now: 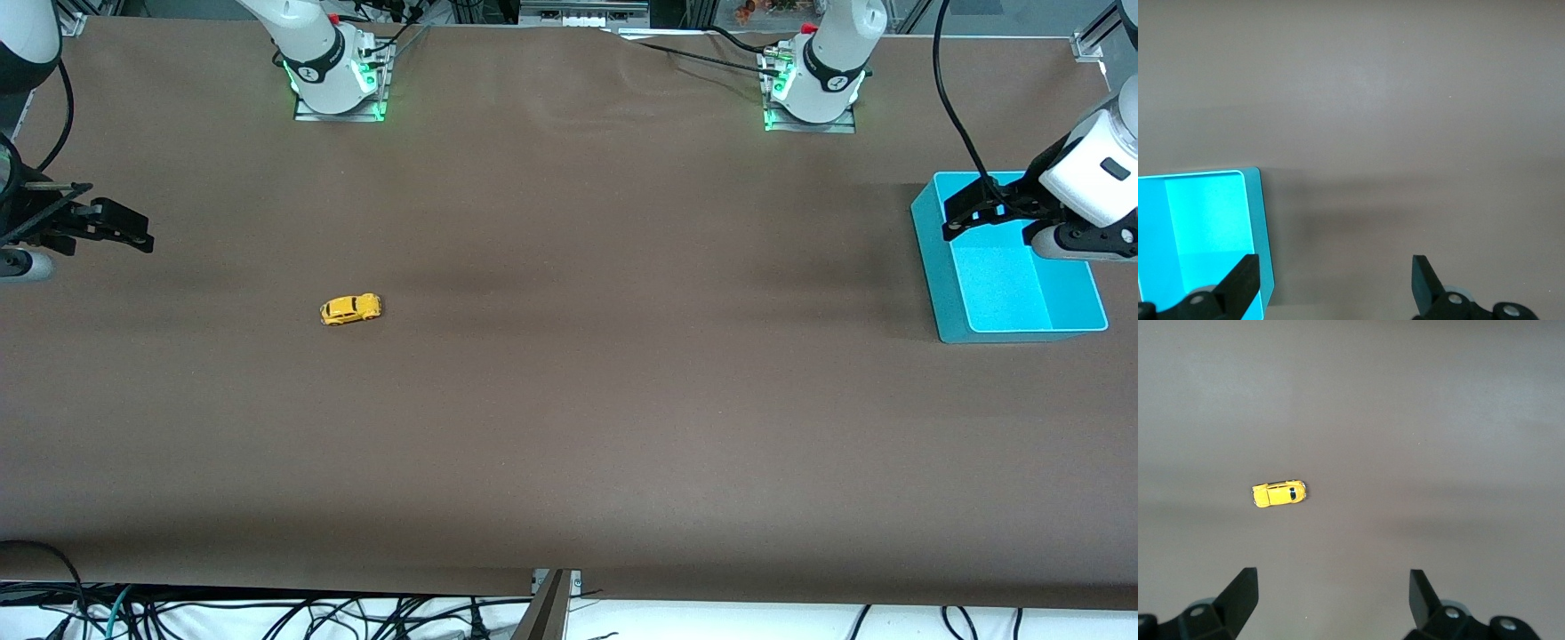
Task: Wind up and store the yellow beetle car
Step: 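Reach the right gripper down over the yellow beetle car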
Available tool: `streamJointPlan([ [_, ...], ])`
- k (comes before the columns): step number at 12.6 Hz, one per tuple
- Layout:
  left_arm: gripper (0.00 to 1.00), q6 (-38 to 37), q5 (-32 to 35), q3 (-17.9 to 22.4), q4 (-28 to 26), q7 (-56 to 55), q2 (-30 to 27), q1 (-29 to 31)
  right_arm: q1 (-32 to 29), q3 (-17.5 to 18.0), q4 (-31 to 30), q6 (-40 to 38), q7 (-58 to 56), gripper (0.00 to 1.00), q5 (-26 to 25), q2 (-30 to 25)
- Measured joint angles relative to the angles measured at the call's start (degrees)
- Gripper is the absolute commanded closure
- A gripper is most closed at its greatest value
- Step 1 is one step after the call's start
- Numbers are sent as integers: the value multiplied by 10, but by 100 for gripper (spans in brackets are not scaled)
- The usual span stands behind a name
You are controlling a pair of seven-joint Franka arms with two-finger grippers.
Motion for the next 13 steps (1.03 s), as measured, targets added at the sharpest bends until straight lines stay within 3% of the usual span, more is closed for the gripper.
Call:
streamJointPlan([
  [6,0,0,0,0,0,0,3,0,7,8,0,0,1,0,0,1],
  [13,0,0,0,1,-1,0,6,1,88,12,0,-9,3,0,0,17],
])
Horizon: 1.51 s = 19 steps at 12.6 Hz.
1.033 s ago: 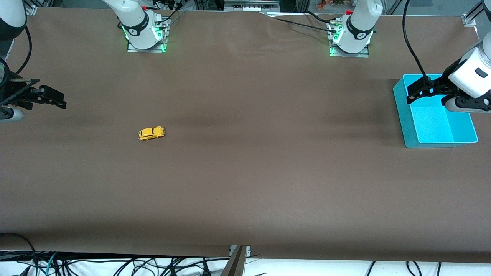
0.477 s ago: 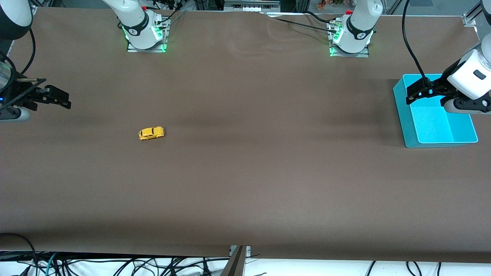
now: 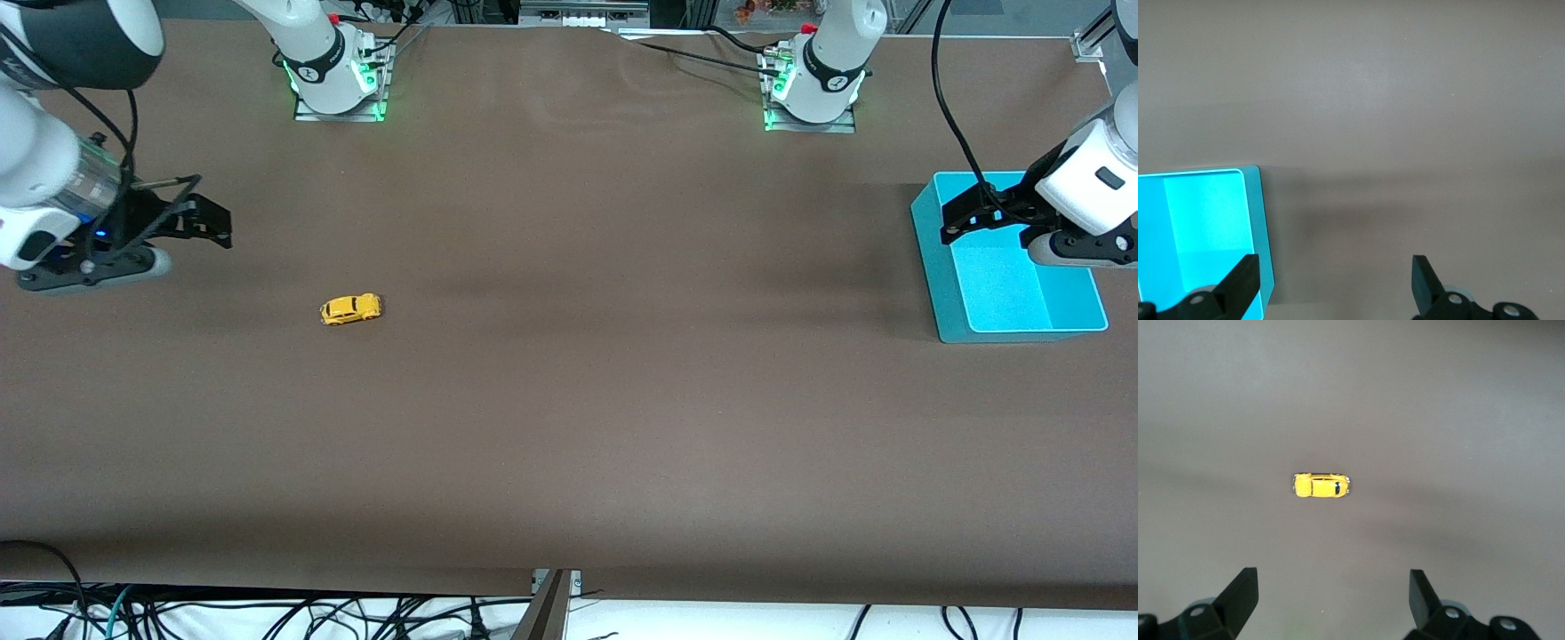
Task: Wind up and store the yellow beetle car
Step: 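Reach the right gripper down over the yellow beetle car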
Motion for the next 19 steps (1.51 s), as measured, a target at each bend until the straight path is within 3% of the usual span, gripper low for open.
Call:
streamJointPlan([
  [4,0,0,0,0,0,0,0,0,12,0,0,-27,-21,0,0,19],
  [10,0,0,0,0,0,0,0,0,11,-2,-27,-25,-275,0,-1,53],
  [14,0,0,0,1,0,0,0,0,11,-3,-99,69,-403,0,-1,53],
  [19,0,0,0,1,0,0,0,0,12,-2,-271,297,-524,0,-1,30],
])
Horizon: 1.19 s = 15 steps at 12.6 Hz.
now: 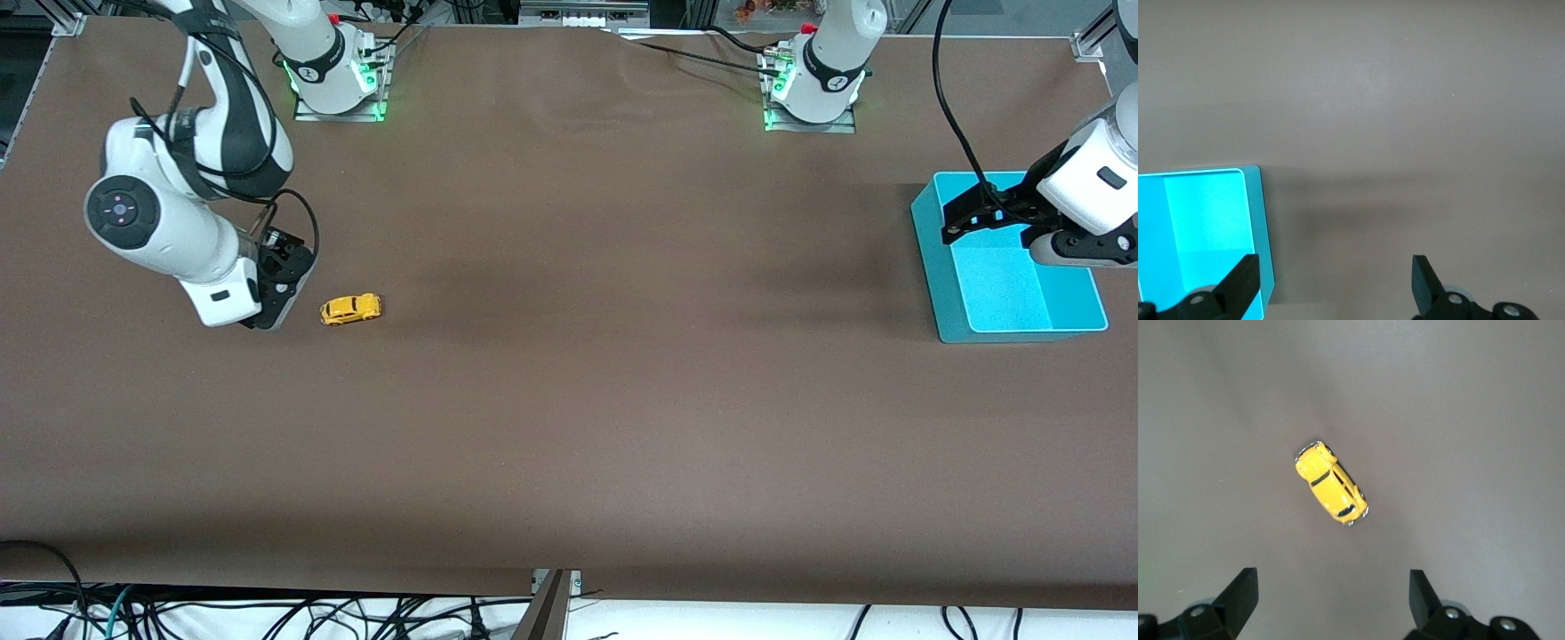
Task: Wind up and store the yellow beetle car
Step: 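Reach the right gripper down over the yellow beetle car, then close the right gripper on the yellow car and lift it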
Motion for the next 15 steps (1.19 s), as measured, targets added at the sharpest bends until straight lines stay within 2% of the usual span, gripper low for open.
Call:
streamJointPlan([
  [2,0,0,0,0,0,0,0,0,1,4,-58,79,-40,0,0,-4],
  [7,0,0,0,0,1,0,-1,0,4,18,-144,227,-139,0,0,-4],
  [10,0,0,0,0,2,0,-2,0,4,21,-165,278,-198,0,0,9],
  [15,0,0,0,0,2,0,-2,0,4,21,-195,379,-264,0,0,59],
])
